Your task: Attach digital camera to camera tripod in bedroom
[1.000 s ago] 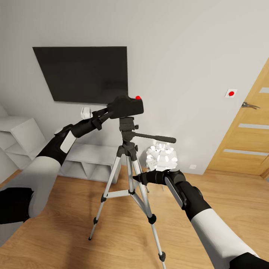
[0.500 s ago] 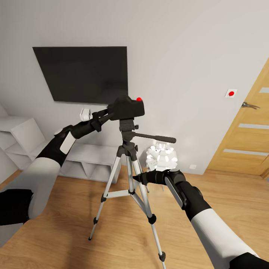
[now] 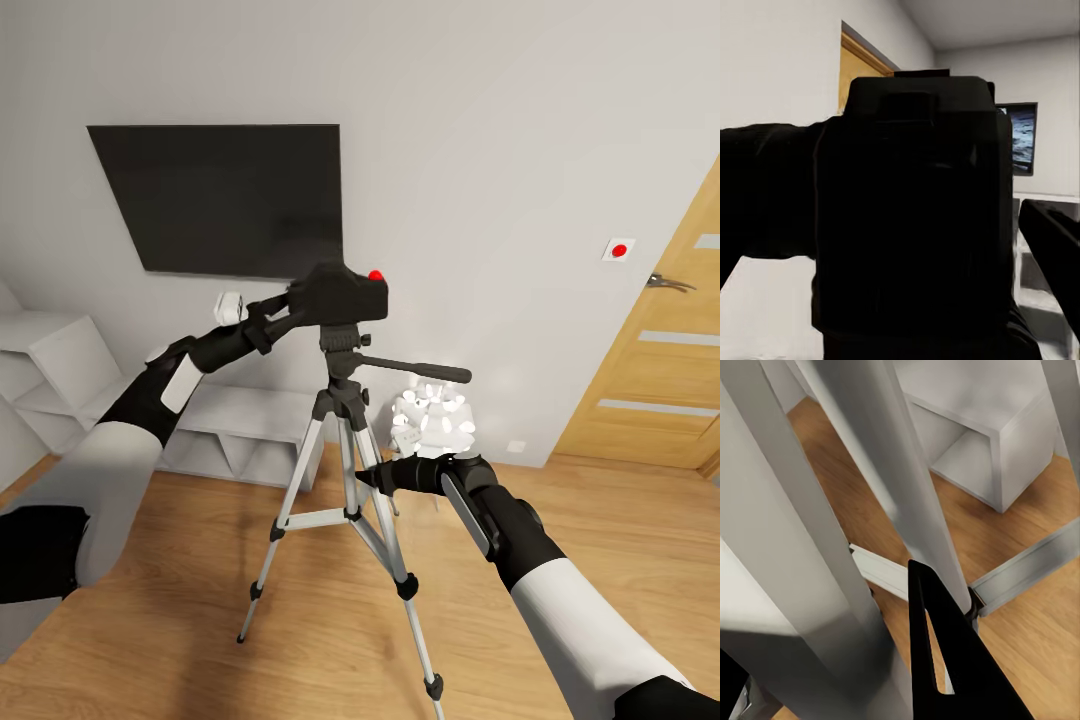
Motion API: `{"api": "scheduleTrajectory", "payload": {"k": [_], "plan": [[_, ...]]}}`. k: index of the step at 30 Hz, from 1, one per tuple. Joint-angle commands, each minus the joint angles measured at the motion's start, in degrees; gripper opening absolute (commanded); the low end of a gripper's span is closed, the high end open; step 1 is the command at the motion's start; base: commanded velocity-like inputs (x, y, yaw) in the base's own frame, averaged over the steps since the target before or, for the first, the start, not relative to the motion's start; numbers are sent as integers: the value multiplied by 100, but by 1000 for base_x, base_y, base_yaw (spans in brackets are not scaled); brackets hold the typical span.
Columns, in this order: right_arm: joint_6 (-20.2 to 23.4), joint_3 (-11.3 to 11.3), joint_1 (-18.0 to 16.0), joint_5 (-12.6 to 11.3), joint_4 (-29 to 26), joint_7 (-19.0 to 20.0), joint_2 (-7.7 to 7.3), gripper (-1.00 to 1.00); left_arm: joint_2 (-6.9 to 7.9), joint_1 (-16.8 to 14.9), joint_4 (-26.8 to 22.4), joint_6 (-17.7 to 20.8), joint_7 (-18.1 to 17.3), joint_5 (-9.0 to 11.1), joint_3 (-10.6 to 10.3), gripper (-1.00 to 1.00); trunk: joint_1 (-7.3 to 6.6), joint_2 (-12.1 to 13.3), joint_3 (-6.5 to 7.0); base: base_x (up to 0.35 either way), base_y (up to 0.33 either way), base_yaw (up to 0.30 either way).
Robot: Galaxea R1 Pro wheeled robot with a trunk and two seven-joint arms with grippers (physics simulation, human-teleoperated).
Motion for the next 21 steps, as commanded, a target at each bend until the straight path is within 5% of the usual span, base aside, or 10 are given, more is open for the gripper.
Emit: {"api": "scheduleTrajectory", "payload": {"k": [1, 21], "plan": [[211, 5, -4, 193, 93, -25, -3, -100, 9, -7, 10, -1, 5, 54, -40, 100, 4, -10, -12, 0, 0, 0], [215, 5, -4, 171, 95, -23, -3, -100, 21, -8, -118, 65, 1, 123, 26, 100, 4, -10, -12, 0, 0, 0]]}}
